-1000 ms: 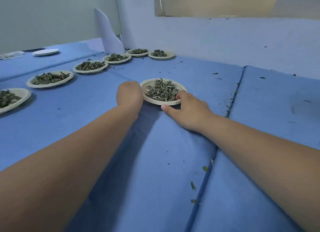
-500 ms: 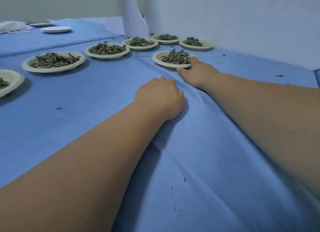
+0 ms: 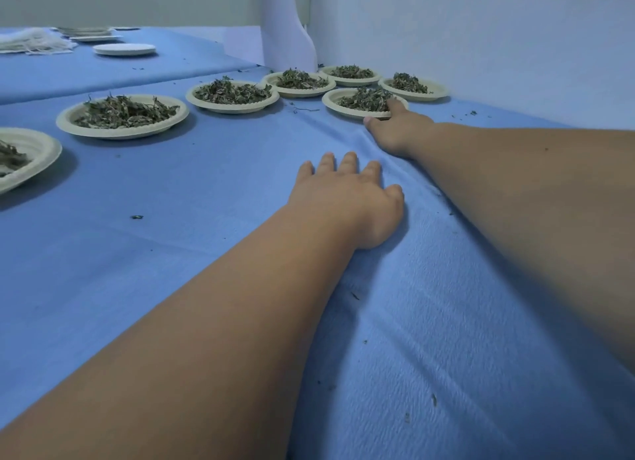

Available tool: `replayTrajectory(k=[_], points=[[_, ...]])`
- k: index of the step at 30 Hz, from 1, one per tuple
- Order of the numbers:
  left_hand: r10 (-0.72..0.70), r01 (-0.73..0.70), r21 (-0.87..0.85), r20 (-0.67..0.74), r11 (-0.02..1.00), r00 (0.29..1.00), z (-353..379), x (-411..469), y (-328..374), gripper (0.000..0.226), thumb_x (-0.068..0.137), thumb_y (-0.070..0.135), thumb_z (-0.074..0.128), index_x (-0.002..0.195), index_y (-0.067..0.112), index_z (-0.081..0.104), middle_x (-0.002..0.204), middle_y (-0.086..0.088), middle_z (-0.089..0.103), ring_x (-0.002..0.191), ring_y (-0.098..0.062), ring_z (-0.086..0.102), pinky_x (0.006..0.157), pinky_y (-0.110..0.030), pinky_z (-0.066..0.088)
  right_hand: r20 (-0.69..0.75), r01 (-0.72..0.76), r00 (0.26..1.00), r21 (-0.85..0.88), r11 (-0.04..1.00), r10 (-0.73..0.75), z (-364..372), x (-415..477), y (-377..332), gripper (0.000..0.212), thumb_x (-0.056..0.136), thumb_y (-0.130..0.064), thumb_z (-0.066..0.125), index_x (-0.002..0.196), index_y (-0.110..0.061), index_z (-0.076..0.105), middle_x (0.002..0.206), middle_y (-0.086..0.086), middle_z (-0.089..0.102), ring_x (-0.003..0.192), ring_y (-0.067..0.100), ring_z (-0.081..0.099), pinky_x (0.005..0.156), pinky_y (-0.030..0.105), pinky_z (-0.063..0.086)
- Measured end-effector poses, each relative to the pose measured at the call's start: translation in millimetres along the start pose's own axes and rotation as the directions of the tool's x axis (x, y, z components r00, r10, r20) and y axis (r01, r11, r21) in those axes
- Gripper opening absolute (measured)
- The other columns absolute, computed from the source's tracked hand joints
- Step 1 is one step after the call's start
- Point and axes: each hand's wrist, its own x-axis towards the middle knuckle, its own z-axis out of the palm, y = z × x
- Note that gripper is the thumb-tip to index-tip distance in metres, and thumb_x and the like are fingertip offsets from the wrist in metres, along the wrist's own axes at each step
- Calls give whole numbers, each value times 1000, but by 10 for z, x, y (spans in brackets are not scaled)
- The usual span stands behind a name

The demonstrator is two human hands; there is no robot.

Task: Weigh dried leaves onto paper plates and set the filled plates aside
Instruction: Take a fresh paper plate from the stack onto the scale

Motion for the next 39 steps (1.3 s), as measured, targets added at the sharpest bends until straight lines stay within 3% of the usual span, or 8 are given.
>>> replayTrajectory(k=[11, 17, 21, 23, 26, 29, 32, 39], points=[[24, -24, -16, -22, 1000, 999, 13, -173, -1, 64, 105, 54, 17, 163, 26, 17, 172, -7, 11, 158, -31, 6, 125, -55, 6, 17, -102, 995, 96, 990, 101, -56, -14, 44, 107, 84, -83, 38, 160, -20, 0, 162, 14, 29, 147, 41, 29, 120, 51, 24], [17, -17, -27, -29, 999, 999, 18, -248, 16, 61, 106, 52, 18, 161, 26, 21, 172, -6, 10, 158, -30, 6, 125, -54, 7, -108, -52, 993, 42, 998, 56, -52, -47, 39, 92, 93, -72, 40, 156, -8, 20, 153, 16, 43, 141, 39, 39, 113, 49, 36], [16, -17, -22, -61, 1000, 998, 10, -242, 29, 57, 105, 49, 20, 153, 23, 34, 167, -9, 23, 154, -32, 17, 123, -56, 15, -178, -48, 983, -18, 999, 44, -31, -91, 38, 76, 97, -62, 36, 150, -9, 25, 141, 19, 52, 129, 41, 49, 102, 50, 43], [13, -15, -28, -73, 1000, 997, 15, -245, 34, 54, 104, 48, 22, 147, 21, 40, 162, -11, 30, 151, -33, 22, 121, -56, 18, -150, -75, 987, -96, 993, 60, -22, -100, -1, 69, 97, -54, 31, 150, -10, 23, 136, 16, 55, 126, 41, 51, 103, 55, 36], [0, -3, -35, -97, 999, 995, 20, -243, 40, 48, 103, 45, 26, 135, 16, 49, 151, -13, 42, 145, -33, 30, 118, -56, 24, -56, -159, 987, -256, 954, 150, -16, -67, -39, 76, 88, -39, 32, 156, -14, 11, 129, 15, 59, 131, 45, 46, 112, 70, 6], [6, -19, -88, -142, 996, 990, -1, -209, 31, 46, 103, 42, 31, 133, 13, 50, 147, -14, 45, 142, -32, 33, 117, -52, 29, 7, -161, 986, -243, 956, 168, -10, -116, 80, 80, 89, -52, 24, 160, -18, 6, 157, 15, 35, 147, 41, 26, 120, 62, 8], [35, -52, -115, -141, 992, 989, -22, -162, 23, 48, 104, 45, 29, 140, 19, 48, 148, -10, 46, 142, -30, 34, 116, -50, 29, 103, -3, 994, -229, 973, 27, -44, -262, 348, 85, 89, -67, 10, 161, -23, 9, 168, 11, 7, 153, 37, 6, 122, 57, 9], [54, -56, -15, -87, 998, 995, -16, -180, 47, 50, 105, 51, 27, 145, 27, 47, 153, -8, 44, 141, -30, 37, 111, -46, 31, 135, 41, 991, -227, 973, -11, -288, -1083, 836, 79, 94, -72, 11, 161, -32, 5, 169, 0, 1, 155, 27, 1, 122, 57, 6]])
